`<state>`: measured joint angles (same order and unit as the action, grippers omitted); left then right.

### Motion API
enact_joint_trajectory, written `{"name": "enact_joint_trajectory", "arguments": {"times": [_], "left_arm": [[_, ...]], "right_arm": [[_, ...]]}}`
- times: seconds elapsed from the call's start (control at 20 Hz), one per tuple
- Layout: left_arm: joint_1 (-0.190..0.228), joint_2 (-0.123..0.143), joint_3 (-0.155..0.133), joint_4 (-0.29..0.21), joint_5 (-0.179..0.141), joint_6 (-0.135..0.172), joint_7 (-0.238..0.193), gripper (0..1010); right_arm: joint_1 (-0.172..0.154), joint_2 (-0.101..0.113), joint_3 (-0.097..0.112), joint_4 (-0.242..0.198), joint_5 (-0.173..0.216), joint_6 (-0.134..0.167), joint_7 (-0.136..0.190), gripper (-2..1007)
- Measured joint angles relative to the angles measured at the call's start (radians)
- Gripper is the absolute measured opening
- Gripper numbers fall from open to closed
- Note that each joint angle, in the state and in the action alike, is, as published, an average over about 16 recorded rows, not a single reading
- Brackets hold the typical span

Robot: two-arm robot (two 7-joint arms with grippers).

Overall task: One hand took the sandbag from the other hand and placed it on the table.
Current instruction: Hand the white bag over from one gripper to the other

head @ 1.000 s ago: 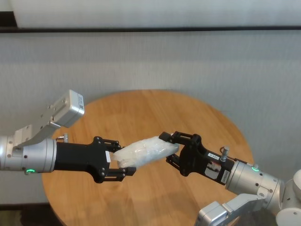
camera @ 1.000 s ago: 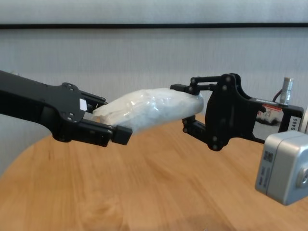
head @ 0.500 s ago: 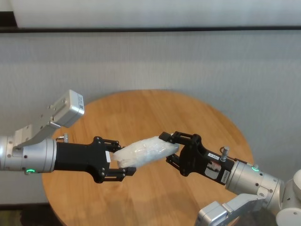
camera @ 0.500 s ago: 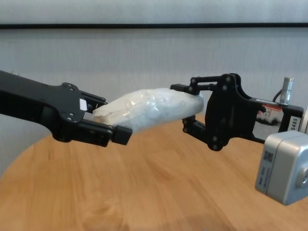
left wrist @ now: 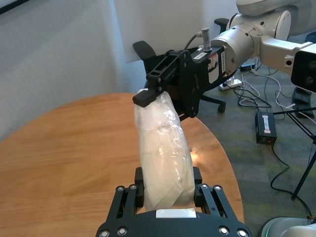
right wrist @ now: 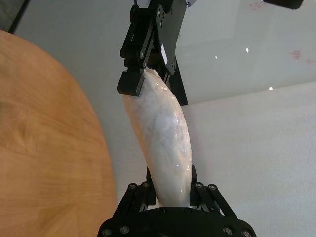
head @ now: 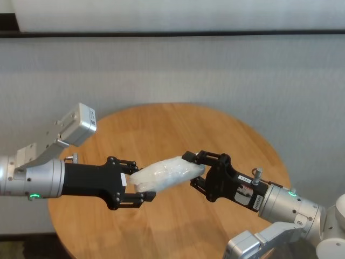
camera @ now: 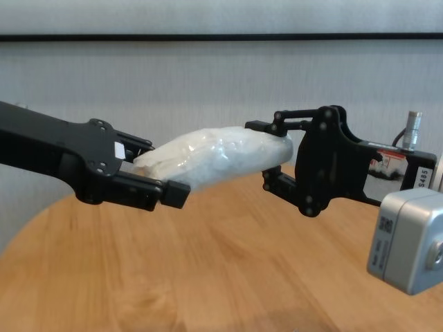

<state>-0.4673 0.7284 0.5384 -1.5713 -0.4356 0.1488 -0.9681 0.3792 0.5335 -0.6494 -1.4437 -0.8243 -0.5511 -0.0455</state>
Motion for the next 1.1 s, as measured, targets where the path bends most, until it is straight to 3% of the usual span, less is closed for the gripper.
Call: {"name": "enact_joint_trajectory", "arguments": {"times": [1.1], "left_arm": [[0.0, 0.0, 0.0, 0.0, 0.0, 0.0, 0.0, 568]], "right_arm": [[0.0, 0.0, 0.0, 0.0, 0.0, 0.0, 0.0, 332]]}}
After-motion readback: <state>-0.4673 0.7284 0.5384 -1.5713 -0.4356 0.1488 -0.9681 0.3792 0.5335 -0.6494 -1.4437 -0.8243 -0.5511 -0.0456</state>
